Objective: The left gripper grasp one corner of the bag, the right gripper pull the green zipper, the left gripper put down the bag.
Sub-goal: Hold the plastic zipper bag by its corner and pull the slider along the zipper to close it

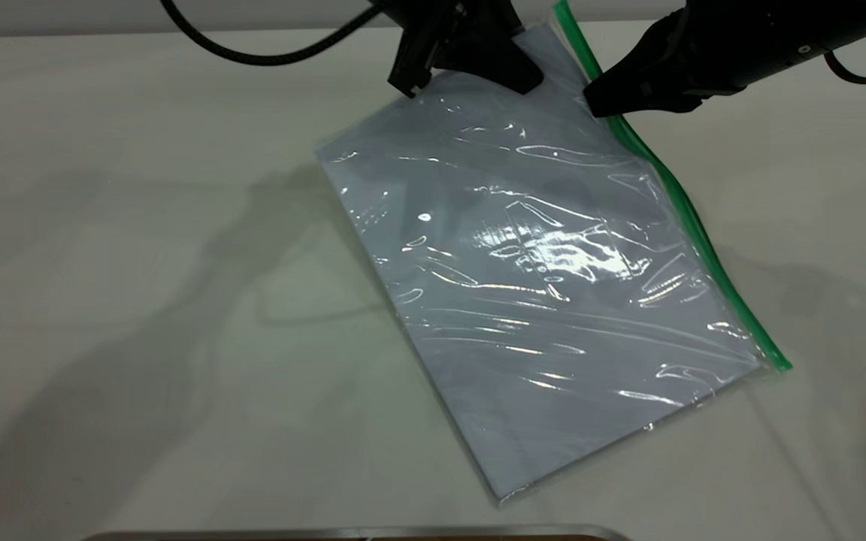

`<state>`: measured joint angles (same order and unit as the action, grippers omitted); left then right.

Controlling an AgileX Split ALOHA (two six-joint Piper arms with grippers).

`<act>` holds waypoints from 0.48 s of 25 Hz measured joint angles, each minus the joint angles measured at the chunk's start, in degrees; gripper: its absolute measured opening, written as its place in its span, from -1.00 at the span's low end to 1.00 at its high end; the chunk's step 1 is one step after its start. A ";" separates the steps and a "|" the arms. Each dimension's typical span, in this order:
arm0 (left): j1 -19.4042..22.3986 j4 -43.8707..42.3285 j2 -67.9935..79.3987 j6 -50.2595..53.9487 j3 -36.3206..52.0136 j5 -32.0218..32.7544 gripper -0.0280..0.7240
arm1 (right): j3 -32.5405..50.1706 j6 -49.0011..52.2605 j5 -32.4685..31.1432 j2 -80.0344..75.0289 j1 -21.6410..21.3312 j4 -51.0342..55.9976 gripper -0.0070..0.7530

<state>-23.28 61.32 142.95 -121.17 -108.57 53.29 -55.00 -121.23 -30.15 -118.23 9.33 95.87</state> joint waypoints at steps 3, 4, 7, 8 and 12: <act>0.68 0.78 0.00 0.00 0.00 1.07 -0.79 | -0.04 0.00 0.81 0.18 0.31 -0.06 -0.89; 0.86 0.97 0.00 0.00 0.00 1.29 -0.79 | -0.04 0.00 0.92 0.18 0.36 -0.06 -0.89; 1.17 1.25 0.00 0.10 0.00 1.86 -0.79 | -0.06 0.00 1.26 0.18 0.36 -0.06 -0.89; 1.28 1.25 0.00 0.06 0.00 2.14 -0.79 | -0.06 0.00 1.28 0.18 0.36 -0.06 -0.89; 1.48 1.26 0.05 0.06 -0.27 3.08 -0.79 | -0.06 0.00 1.50 -0.10 0.36 -0.32 -0.89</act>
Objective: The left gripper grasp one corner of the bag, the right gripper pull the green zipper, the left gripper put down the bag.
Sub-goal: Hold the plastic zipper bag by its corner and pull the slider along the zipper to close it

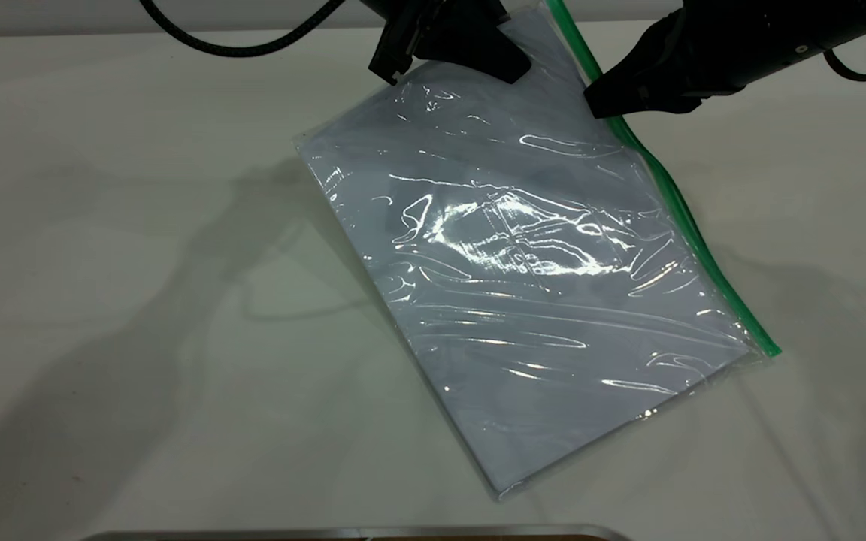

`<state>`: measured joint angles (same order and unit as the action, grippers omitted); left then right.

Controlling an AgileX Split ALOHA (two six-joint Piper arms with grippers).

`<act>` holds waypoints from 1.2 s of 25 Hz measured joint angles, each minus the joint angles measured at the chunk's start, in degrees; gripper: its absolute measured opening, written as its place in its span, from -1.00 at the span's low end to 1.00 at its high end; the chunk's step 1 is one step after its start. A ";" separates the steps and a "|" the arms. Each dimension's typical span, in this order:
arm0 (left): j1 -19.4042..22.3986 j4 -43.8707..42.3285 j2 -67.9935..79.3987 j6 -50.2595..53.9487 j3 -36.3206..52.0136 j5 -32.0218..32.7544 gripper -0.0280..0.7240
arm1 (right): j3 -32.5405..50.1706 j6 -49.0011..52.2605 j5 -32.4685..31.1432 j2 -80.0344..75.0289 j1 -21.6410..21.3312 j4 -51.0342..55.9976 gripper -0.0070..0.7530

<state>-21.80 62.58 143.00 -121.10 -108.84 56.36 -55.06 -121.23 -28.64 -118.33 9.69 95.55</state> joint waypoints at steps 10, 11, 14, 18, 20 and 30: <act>0.49 -2.99 0.16 0.05 -3.17 2.46 -0.79 | -0.11 0.00 0.39 -1.97 0.00 -0.22 -0.89; 0.77 -2.99 0.16 0.05 -3.34 2.79 -0.79 | -0.11 0.00 0.64 -2.02 0.00 -0.21 -0.89; 1.50 -2.67 0.16 0.05 -3.46 3.13 -0.79 | -0.11 0.00 2.84 -1.99 0.00 -0.39 -0.89; 2.47 -1.90 0.11 0.05 -3.53 4.13 -0.79 | -0.05 0.00 6.48 -2.35 -0.05 -0.82 -0.88; 2.81 -1.70 0.11 0.00 -3.53 4.56 -0.79 | -0.05 0.00 7.30 -2.60 -0.05 -0.87 -0.88; 3.00 -2.80 -0.01 0.00 -3.64 4.76 -0.79 | 0.52 0.00 9.68 -2.64 -0.05 -1.27 -0.88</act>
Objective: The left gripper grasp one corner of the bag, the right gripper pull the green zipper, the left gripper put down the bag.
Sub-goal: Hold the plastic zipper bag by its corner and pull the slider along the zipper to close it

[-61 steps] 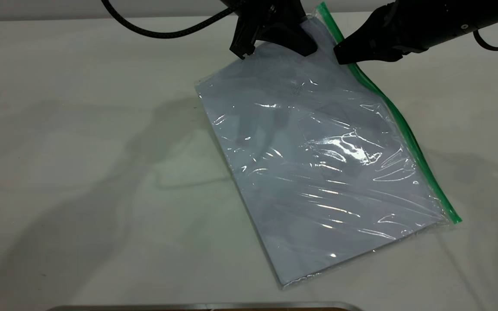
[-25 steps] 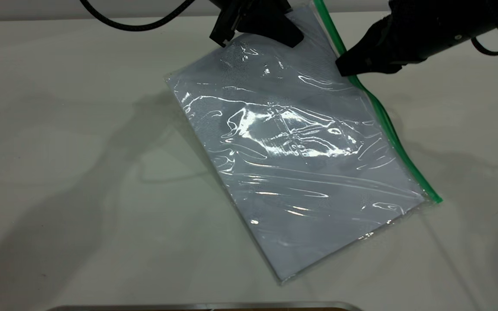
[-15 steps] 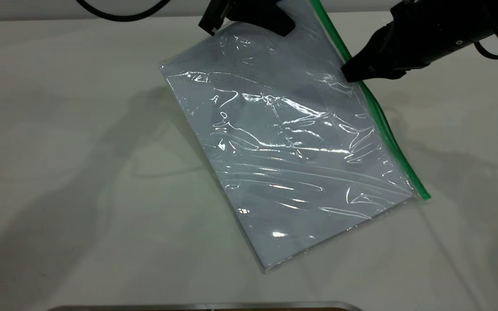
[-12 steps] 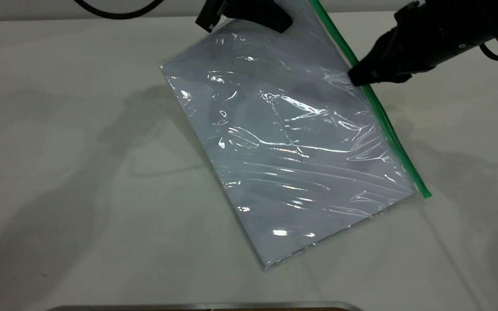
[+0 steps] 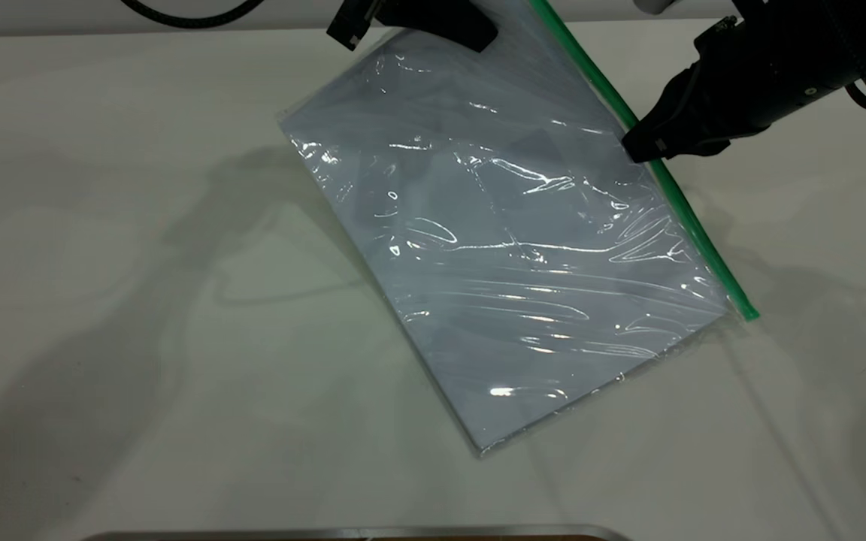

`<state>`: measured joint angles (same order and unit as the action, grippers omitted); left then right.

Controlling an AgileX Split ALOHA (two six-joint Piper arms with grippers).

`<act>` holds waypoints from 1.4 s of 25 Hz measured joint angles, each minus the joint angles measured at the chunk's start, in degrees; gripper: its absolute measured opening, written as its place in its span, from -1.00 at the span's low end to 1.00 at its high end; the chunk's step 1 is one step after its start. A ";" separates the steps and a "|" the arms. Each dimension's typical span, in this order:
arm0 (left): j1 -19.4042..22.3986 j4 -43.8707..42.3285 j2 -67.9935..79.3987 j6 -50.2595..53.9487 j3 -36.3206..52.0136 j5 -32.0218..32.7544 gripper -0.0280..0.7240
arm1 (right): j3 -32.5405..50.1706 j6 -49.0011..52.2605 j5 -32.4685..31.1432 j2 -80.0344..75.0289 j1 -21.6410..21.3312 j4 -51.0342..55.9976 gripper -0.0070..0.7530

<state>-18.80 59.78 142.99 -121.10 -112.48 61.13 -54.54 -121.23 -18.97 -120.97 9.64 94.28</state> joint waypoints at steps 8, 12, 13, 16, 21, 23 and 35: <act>0.00 -0.59 0.00 -0.13 0.00 0.22 -0.79 | 3.64 0.05 4.65 0.00 0.00 0.12 -0.89; 0.00 -0.77 0.00 -0.08 0.00 0.22 -0.79 | 3.64 1.19 5.95 0.00 0.00 0.07 -0.89; 0.00 -0.83 0.00 -0.08 0.00 0.22 -0.79 | 3.77 1.59 6.28 0.00 0.00 0.07 -0.89; 0.00 -1.39 0.00 -0.08 0.00 0.22 -0.79 | 4.13 3.17 7.20 0.00 0.00 0.07 -0.89; 0.40 -1.55 0.00 -0.03 0.00 0.22 -0.79 | 4.13 5.17 9.04 0.00 0.00 0.07 -0.89; 0.88 -1.55 0.00 -0.03 0.00 0.28 -0.79 | 4.13 5.88 9.37 0.05 0.00 0.07 -0.89; 3.11 -2.03 0.00 0.75 0.00 1.42 -0.79 | 7.56 6.30 11.74 0.05 0.00 0.38 -0.89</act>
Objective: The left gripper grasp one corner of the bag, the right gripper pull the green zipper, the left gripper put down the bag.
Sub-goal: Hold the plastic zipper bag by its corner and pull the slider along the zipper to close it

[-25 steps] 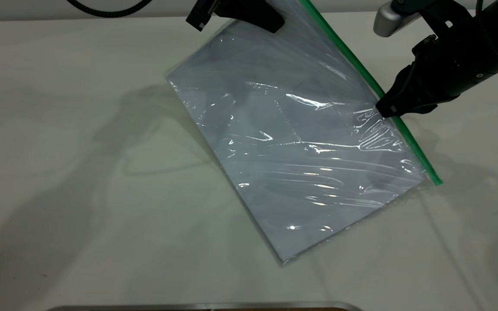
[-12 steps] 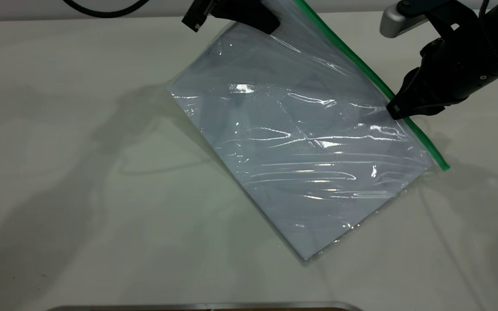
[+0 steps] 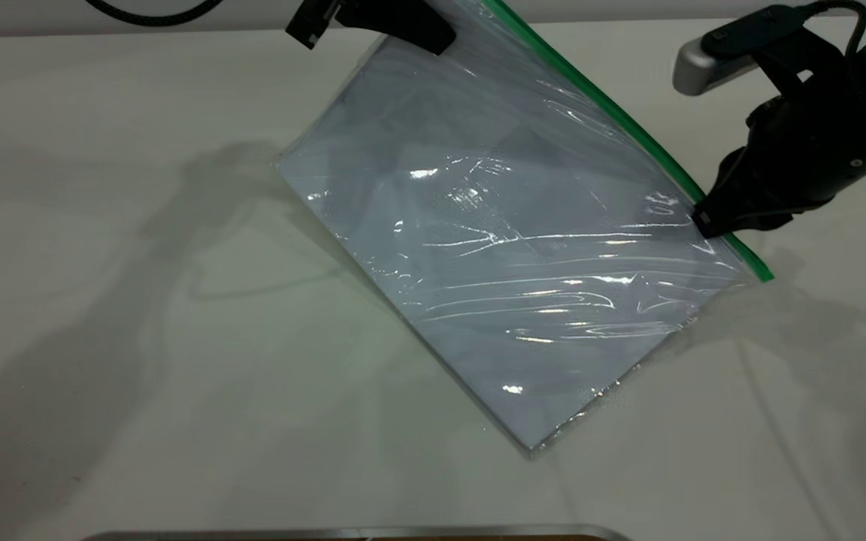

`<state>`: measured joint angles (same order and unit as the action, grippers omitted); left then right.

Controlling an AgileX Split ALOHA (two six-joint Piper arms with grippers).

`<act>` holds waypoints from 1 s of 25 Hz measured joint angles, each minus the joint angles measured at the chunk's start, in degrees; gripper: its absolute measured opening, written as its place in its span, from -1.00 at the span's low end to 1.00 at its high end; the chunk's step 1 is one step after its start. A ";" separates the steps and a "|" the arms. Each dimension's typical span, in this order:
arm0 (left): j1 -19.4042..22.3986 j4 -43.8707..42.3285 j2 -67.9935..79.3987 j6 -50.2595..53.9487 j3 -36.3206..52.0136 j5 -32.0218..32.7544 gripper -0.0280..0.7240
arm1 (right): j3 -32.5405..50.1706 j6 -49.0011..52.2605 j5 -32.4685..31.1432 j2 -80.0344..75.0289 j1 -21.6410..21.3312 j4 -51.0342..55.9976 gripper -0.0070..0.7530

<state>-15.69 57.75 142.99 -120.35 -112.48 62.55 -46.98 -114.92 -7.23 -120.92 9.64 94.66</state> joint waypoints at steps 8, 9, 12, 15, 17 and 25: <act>0.56 -1.03 0.00 0.06 0.00 0.31 -0.79 | 2.44 1.93 2.39 0.00 0.00 0.23 -0.89; 0.61 -1.44 0.00 0.06 0.00 0.31 -0.79 | 2.92 2.25 2.52 0.00 0.00 0.23 -0.89; 0.61 -2.37 0.00 0.06 0.00 0.51 -0.79 | 4.24 2.70 2.52 0.00 0.00 0.25 -0.89; 0.67 -2.79 0.00 0.06 0.00 0.69 -0.79 | 4.95 2.77 3.14 0.00 0.00 0.56 -0.89; 0.67 -2.84 0.00 0.06 0.00 0.70 -0.79 | 5.02 2.82 3.26 0.00 -0.06 1.71 -0.88; 0.67 -4.66 0.00 4.60 -0.26 -0.53 -0.69 | 5.29 2.84 5.38 -0.07 -0.64 3.55 -0.54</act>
<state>-15.02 53.09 142.99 -115.75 -112.74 62.01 -41.69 -112.08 -1.85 -120.99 8.99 98.21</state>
